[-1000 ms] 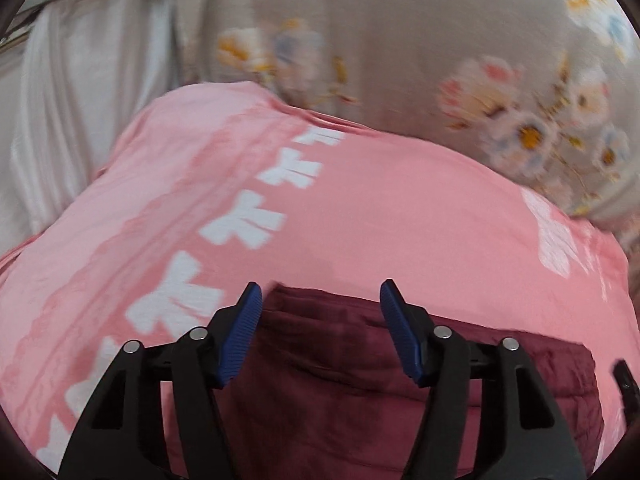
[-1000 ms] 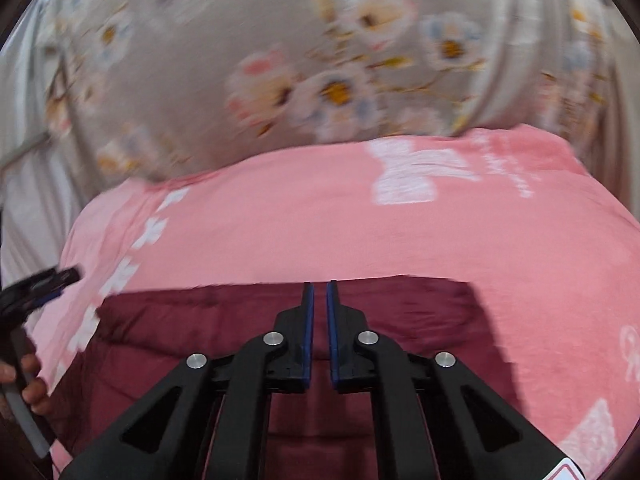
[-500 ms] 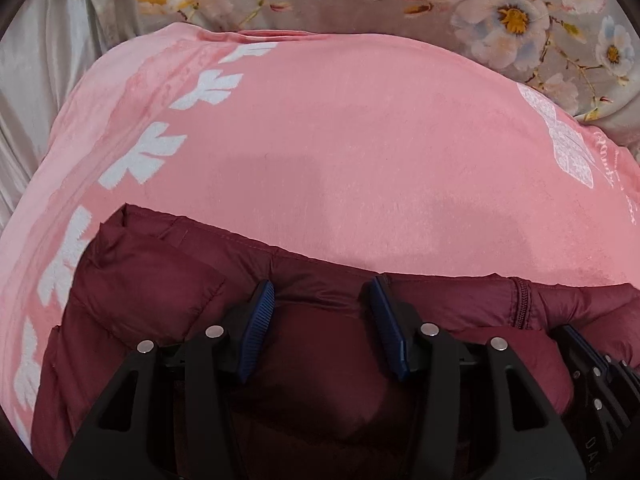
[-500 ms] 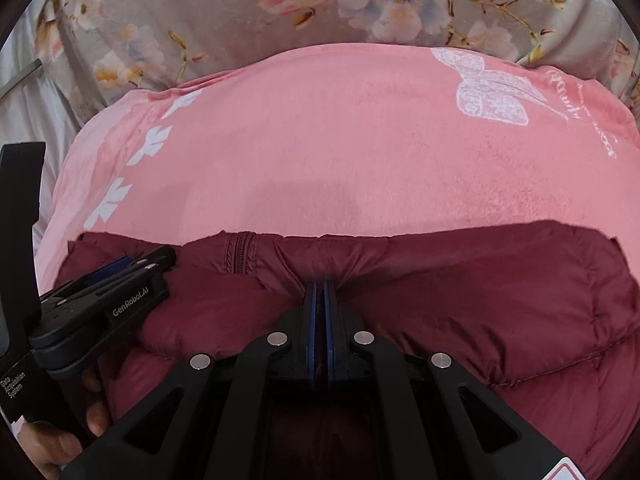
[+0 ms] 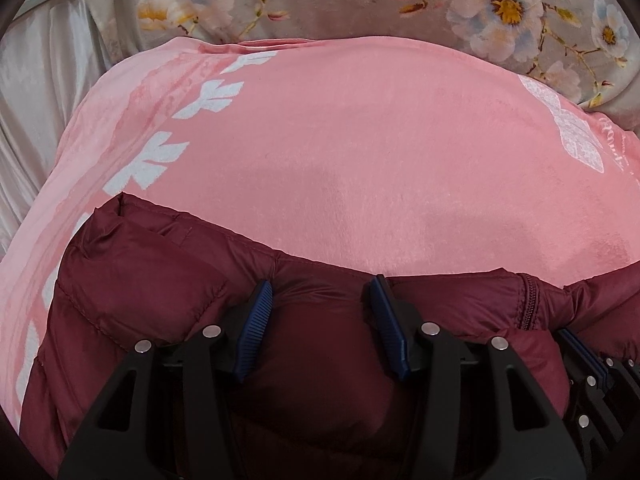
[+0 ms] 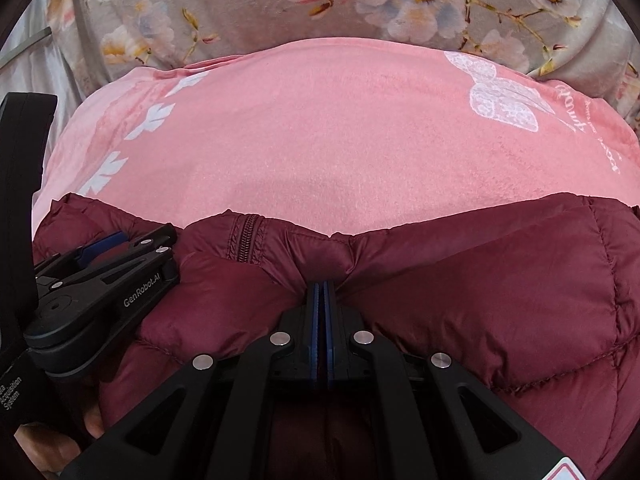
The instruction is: Fold large clothes
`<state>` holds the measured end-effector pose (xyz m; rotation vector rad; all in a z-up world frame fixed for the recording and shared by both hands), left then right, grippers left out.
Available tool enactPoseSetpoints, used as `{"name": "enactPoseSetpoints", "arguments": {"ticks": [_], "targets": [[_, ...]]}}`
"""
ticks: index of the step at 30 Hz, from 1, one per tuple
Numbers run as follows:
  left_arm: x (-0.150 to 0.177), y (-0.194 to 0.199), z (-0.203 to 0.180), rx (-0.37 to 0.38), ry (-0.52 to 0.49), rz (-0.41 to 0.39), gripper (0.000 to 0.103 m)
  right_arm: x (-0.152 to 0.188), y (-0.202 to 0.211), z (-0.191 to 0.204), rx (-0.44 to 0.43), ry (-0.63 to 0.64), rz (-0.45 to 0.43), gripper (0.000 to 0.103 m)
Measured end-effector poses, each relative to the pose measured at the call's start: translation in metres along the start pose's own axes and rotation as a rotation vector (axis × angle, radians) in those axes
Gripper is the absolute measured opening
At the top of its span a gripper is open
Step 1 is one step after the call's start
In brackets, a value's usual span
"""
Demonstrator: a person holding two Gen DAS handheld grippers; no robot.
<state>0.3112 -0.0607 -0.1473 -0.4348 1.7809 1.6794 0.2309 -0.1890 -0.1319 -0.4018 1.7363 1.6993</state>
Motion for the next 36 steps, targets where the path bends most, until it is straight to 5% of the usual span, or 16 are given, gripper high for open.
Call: {"name": "enactPoseSetpoints", "arguments": {"ticks": [11,14,18,22,27,36], "targets": [[-0.001,-0.002,0.0,-0.003,0.002,-0.001,0.05,-0.001,-0.001,-0.001,-0.035,-0.034,-0.003,0.001],[-0.003,0.002,0.008,0.053,0.042,-0.005,0.05,-0.004,0.013,-0.02,-0.092,-0.133,-0.021,0.001],[-0.009,0.031,0.048,0.158,0.161,-0.018,0.05,-0.004,0.054,-0.069,-0.002,-0.228,-0.081,0.001],[-0.015,0.06,0.1,0.044,0.208,-0.086,0.05,0.012,0.07,-0.121,0.16,-0.268,-0.107,0.001],[0.005,0.022,0.135,-0.04,0.253,0.016,0.052,0.03,0.054,-0.15,0.152,-0.358,-0.067,0.0],[0.016,0.007,0.125,-0.132,0.205,0.001,0.054,0.036,0.038,-0.15,0.186,-0.333,-0.043,0.0]]}}
Point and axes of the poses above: each gripper's, at about its wrist camera, not at the fingertips, and y roughly against the way its jaws point, z to its left, x to its underside, the point moved 3 cm from there along -y, roughly the way its jaws point, and after that the axes turned 4 degrees about x, right-handed, at the moved point
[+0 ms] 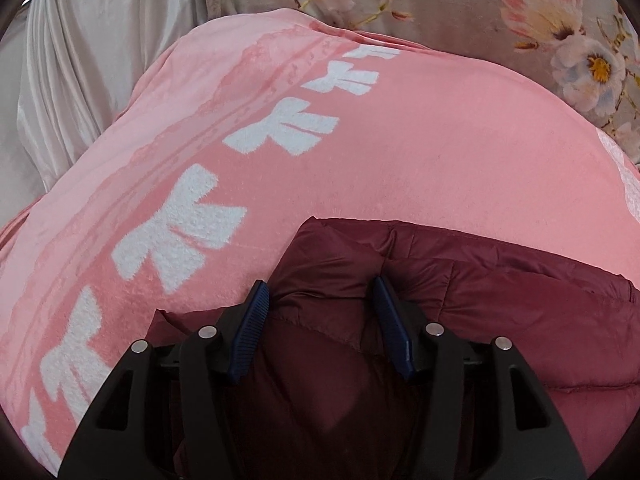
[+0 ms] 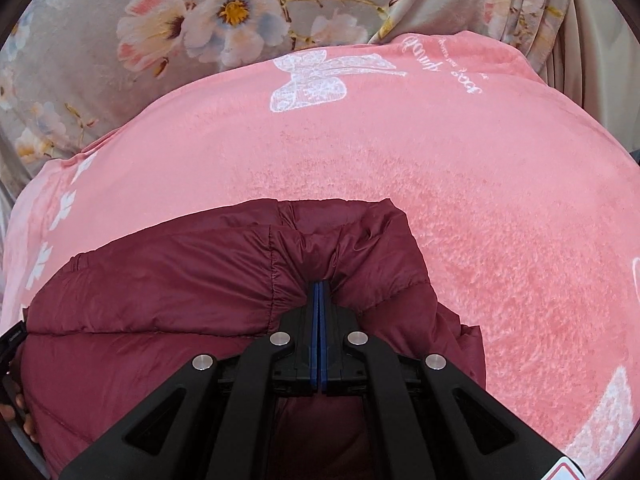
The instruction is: Fold large clothes
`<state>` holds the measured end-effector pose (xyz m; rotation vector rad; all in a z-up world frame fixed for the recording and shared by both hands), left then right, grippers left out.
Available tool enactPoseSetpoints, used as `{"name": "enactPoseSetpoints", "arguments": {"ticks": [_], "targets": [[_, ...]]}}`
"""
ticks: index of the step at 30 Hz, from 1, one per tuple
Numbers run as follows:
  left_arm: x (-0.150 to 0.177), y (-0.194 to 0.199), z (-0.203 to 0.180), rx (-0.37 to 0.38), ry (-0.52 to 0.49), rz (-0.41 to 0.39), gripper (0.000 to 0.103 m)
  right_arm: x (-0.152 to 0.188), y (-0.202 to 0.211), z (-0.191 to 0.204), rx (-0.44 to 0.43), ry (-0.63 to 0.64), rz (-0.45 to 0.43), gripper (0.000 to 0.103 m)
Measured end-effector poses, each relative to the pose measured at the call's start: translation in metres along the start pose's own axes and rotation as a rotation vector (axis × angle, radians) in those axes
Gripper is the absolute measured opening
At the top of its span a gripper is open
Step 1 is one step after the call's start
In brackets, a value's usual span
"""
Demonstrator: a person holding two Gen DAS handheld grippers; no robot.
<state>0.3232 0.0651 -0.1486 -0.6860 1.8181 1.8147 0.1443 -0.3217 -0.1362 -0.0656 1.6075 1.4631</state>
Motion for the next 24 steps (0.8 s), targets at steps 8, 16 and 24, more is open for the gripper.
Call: {"name": "enactPoseSetpoints", "arguments": {"ticks": [8,16,24], "targets": [[0.0,-0.004,-0.001,-0.007,0.013,0.002,0.057,0.002,0.0,0.001,-0.001,-0.005,-0.003,0.0],[0.005,0.029,0.025,0.081,0.089,0.025,0.059,0.015,0.066,0.029,-0.055,0.07,-0.09,0.011],[0.063,0.081,0.106,0.106,0.234,0.095,0.07,0.104,0.138,0.12,-0.287,0.316,-0.05,0.011]]}}
Point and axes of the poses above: each gripper's, at about its wrist camera, not at the fingertips, and y roughly against the way its jaws point, z to its left, x to its underside, the point moved 3 cm from there along -y, roughly the way its jaws point, and after that the axes turned 4 degrees about x, right-handed, at the moved point
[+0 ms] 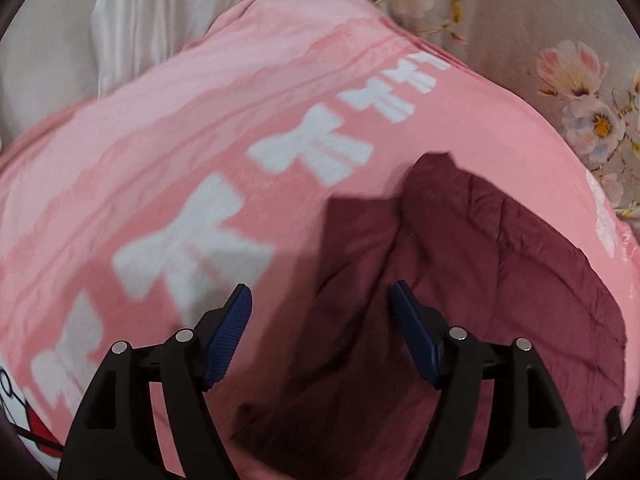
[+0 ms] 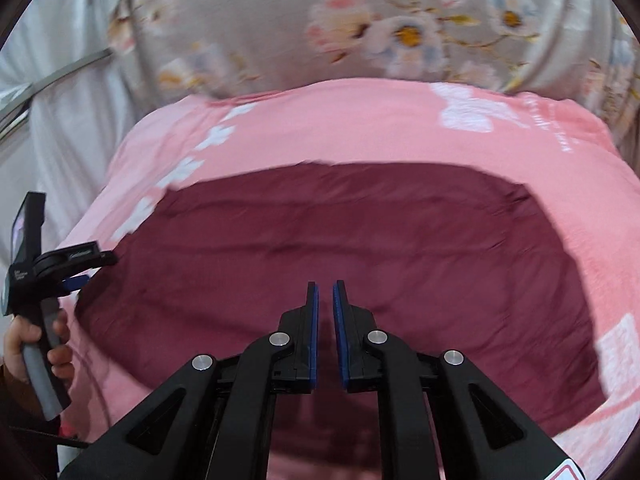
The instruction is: Fold large clothes
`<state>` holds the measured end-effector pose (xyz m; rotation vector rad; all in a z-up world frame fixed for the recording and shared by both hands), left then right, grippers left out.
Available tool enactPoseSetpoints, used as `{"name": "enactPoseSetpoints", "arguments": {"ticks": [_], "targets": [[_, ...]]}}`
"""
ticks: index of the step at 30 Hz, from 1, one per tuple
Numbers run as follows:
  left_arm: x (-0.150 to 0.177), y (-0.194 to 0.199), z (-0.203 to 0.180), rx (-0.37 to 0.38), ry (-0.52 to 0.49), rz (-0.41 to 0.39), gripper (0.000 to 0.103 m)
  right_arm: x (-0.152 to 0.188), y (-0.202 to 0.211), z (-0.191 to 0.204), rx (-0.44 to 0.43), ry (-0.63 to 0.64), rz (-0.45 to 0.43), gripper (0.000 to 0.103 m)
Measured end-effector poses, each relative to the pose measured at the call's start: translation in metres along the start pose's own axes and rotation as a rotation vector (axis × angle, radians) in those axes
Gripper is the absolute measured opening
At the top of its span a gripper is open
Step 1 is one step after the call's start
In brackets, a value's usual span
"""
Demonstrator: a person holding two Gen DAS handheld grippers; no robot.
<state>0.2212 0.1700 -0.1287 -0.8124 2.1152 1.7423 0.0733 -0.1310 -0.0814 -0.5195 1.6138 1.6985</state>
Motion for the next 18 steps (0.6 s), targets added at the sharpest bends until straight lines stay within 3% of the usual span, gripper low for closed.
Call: {"name": "enactPoseSetpoints", "arguments": {"ticks": [3,7,13,15,18], "targets": [[0.019,0.007,0.024,0.064,0.092,0.04,0.071,0.015,-0.009,0.032,-0.005,0.063,0.036,0.011],[0.033,0.022,0.03,0.101,0.122,0.044,0.071,0.028,-0.019,0.048,0.015,0.086,0.073,0.011],[0.044,0.039,0.036,0.097,0.133,0.03,0.072,0.041,-0.028,0.047,0.043,0.12,0.067,0.011],[0.046,0.034,0.036,0.076,0.118,0.03,0.083,0.044,-0.031,0.049,0.065,0.15,0.055,0.011],[0.052,0.015,0.036,0.055,0.108,0.066,0.087,0.045,-0.031,0.055,0.087,0.173,0.047,0.011]]}}
Point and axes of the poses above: each gripper's, at about its wrist camera, not at the fingertips, and y roughly against the way its jaws point, z to its left, x to its underside, the point moved 3 cm from there along -y, roughly the way its jaws point, and after that the axes turned 4 degrees about x, right-handed, at the moved point
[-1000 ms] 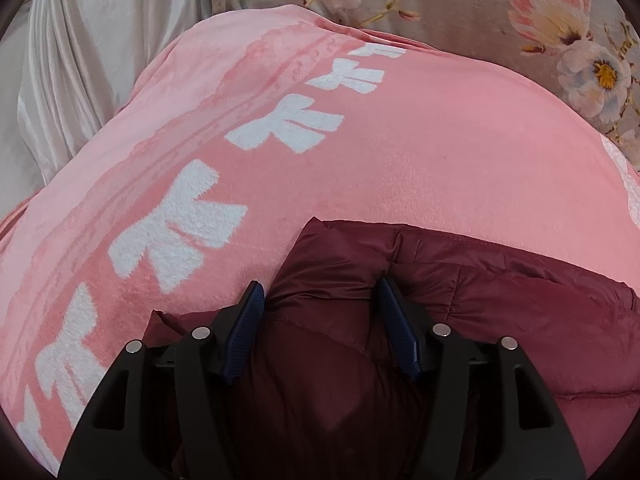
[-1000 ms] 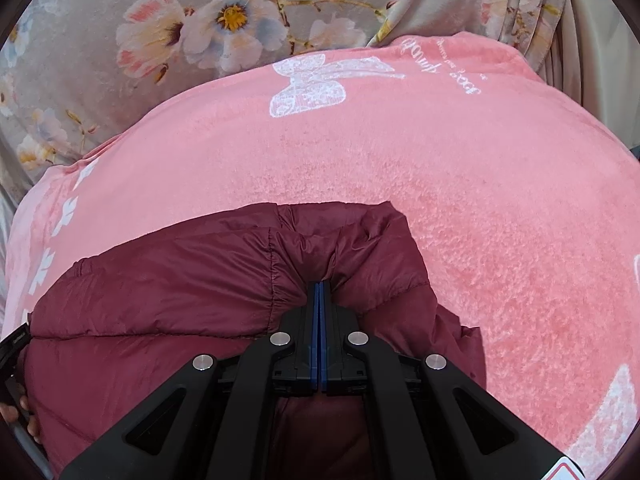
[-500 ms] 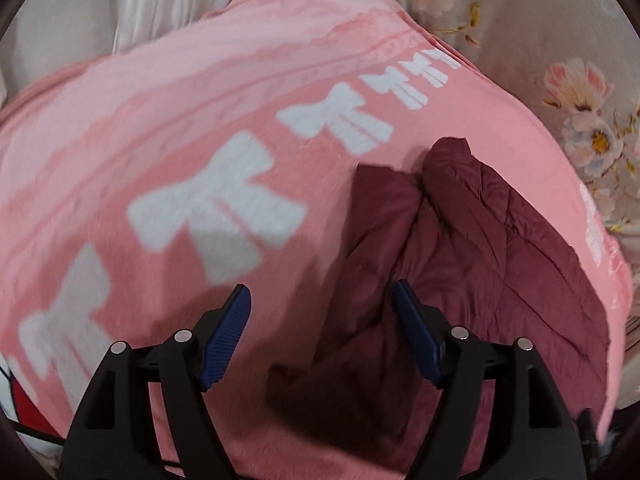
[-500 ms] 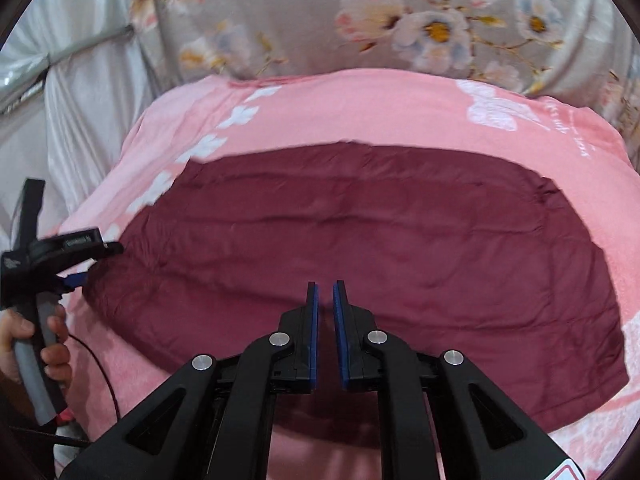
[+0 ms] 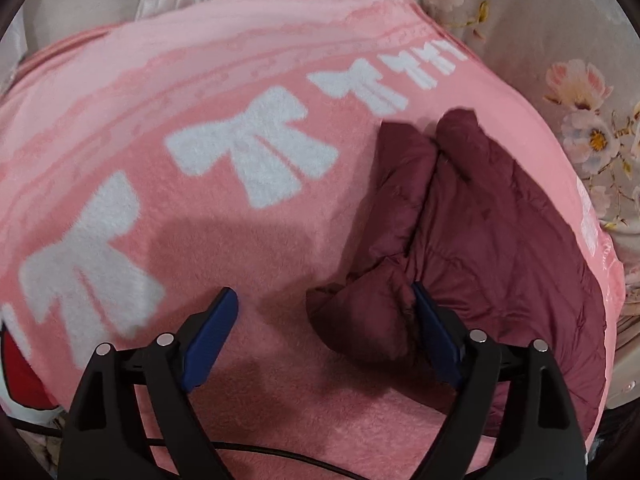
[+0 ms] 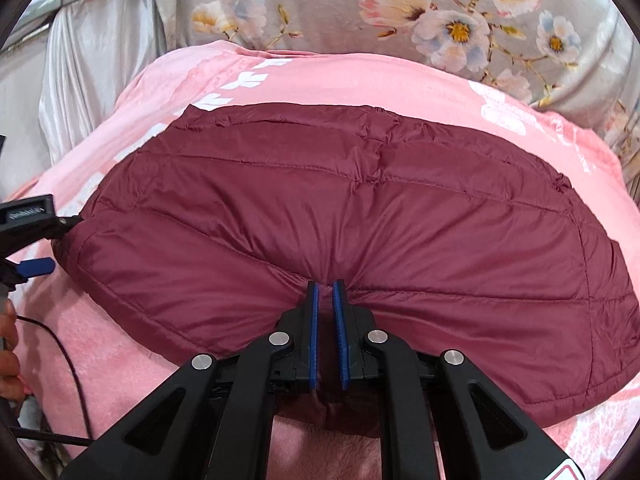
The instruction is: Fold large clothes
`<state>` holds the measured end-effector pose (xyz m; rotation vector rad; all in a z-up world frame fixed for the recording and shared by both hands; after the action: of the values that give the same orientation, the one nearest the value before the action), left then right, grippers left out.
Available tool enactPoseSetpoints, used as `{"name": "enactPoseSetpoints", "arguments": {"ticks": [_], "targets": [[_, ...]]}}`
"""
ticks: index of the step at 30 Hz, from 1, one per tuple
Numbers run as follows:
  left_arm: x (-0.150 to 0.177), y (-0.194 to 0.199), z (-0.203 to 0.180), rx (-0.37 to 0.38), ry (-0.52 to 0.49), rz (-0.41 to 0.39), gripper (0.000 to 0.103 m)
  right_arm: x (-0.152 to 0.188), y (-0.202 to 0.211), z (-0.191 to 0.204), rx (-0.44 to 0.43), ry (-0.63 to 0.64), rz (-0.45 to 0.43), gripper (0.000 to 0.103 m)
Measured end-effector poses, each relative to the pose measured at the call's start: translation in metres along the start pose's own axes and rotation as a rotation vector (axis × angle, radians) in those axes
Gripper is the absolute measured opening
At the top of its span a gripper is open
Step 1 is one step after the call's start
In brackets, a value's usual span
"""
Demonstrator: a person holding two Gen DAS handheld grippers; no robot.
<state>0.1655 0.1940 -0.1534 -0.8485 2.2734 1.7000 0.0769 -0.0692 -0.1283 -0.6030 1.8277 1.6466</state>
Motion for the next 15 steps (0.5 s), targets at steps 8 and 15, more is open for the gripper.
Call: {"name": "enactPoseSetpoints", "arguments": {"ticks": [8,15], "targets": [[-0.004,0.01,-0.007,0.123,0.077,0.043,0.087,0.002,0.033,-0.014,-0.08,-0.092,0.027,0.011],[0.006,-0.008,-0.039,0.082,-0.017,0.077,0.087,0.011,0.022,-0.01,-0.095,-0.091,0.054,0.011]]}}
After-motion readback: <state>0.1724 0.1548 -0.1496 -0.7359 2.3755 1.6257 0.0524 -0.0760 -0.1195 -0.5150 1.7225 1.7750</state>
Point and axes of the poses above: each gripper's, at about its wrist camera, not at the fingertips, and y roughly against the way its jaws point, z to its left, x to its underside, the point moved 3 cm from there along -y, roughly the way its jaws point, and after that the axes turned 4 degrees about x, right-handed, at the moved point
